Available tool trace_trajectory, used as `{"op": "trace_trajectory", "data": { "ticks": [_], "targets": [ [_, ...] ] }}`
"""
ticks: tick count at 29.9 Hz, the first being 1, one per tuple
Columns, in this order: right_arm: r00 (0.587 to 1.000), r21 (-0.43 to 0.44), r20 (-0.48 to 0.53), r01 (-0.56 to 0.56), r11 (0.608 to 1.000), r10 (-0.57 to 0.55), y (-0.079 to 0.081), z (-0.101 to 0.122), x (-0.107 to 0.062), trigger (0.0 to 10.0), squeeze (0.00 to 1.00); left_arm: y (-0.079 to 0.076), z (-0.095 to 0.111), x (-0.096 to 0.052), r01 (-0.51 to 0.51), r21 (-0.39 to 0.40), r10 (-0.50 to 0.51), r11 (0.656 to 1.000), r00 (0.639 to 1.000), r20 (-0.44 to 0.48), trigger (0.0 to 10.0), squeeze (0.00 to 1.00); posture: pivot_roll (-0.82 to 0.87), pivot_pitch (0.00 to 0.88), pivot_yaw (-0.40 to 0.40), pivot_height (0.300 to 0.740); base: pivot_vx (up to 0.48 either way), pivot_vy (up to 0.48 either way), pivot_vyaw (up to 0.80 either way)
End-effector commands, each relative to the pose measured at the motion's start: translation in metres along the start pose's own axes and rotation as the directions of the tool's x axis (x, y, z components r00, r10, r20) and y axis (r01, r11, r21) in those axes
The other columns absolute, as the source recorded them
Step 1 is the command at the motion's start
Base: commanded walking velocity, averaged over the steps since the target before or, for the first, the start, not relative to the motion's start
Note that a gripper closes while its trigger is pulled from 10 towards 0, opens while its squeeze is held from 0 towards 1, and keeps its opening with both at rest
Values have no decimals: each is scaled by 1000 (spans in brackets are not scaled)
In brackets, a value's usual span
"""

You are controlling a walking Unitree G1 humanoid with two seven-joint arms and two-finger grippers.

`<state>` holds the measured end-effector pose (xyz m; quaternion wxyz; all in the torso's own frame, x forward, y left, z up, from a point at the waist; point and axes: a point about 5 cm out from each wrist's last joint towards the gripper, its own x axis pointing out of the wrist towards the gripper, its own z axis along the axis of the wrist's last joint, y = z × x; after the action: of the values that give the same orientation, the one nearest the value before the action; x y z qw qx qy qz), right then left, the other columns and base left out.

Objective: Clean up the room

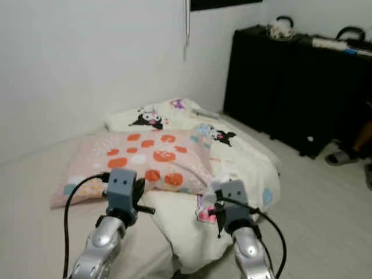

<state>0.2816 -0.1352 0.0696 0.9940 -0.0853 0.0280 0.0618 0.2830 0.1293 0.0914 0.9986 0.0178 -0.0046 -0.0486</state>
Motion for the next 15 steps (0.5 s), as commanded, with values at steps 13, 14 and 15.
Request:
{"op": "trace_trajectory", "data": {
  "ticks": [13, 14, 15],
  "targets": [
    [1000, 13, -24, 0, 1000, 0, -1, -4, -1, 10000, 0, 0, -1, 0, 0, 16, 0, 1000, 1000, -1, 10000, 0, 4, 28, -5, 740, 0, 0, -800],
    [1000, 8, -22, 1, 1000, -1, -1, -4, -1, 10000, 0, 0, -1, 1, 1, 16, -1, 1000, 1000, 0, 10000, 0, 5, 27, -5, 740, 0, 0, -800],
    [1000, 5, -20, 0, 1000, 0, -1, -4, -1, 10000, 0, 0, -1, 1, 1, 16, -1, 1000, 1000, 0, 10000, 0, 5, 27, -5, 740, 0, 0, -800]
  ]
}}
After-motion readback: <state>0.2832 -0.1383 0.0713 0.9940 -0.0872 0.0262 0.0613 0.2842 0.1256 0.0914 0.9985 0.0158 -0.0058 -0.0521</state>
